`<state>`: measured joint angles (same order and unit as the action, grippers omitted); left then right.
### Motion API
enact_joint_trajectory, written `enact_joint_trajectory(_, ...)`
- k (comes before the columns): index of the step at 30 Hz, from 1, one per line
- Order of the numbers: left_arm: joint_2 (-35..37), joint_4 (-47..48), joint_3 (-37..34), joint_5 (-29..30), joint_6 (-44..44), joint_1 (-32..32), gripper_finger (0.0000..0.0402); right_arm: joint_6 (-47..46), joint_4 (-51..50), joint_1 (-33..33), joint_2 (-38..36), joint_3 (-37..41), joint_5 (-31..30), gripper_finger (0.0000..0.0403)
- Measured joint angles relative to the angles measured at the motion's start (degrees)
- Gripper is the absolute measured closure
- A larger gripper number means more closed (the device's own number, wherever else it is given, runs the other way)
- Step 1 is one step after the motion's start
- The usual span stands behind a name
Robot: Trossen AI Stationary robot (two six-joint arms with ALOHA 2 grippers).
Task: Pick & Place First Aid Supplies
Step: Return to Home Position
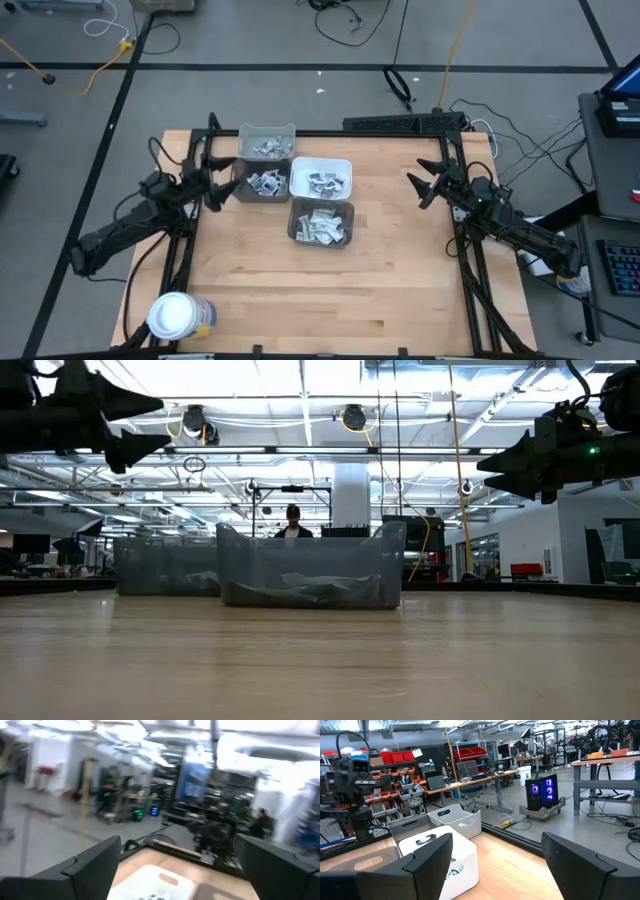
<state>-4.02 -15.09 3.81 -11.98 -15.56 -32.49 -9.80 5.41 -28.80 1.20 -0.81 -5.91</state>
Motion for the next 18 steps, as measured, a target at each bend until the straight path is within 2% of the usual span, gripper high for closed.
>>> enact_joint_trajectory(4, 2.9, 0.0, -1.8, -5.8, 2.2, 0.0, 0.0009, 0.0, 0.0, 0.0, 0.0, 0.0, 0.0, 0.0105)
enact_joint_trajectory(12, 3.8, 2.2, -3.0, -5.4, 1.8, 0.0, 0.0009, 0.0, 0.0, 0.0, 0.0, 0.0, 0.0, 0.0105)
enact_joint_trajectory(15, 3.8, 5.5, -3.0, -2.8, 3.0, 0.0, 0.0009, 0.0, 0.0, 0.0, 0.0, 0.0, 0.0, 0.0105)
enact_joint_trajectory(18, 3.8, 7.9, -3.0, 2.7, 3.2, 0.0, 0.0009, 0.0, 0.0, 0.0, 0.0, 0.0, 0.0, 0.0105)
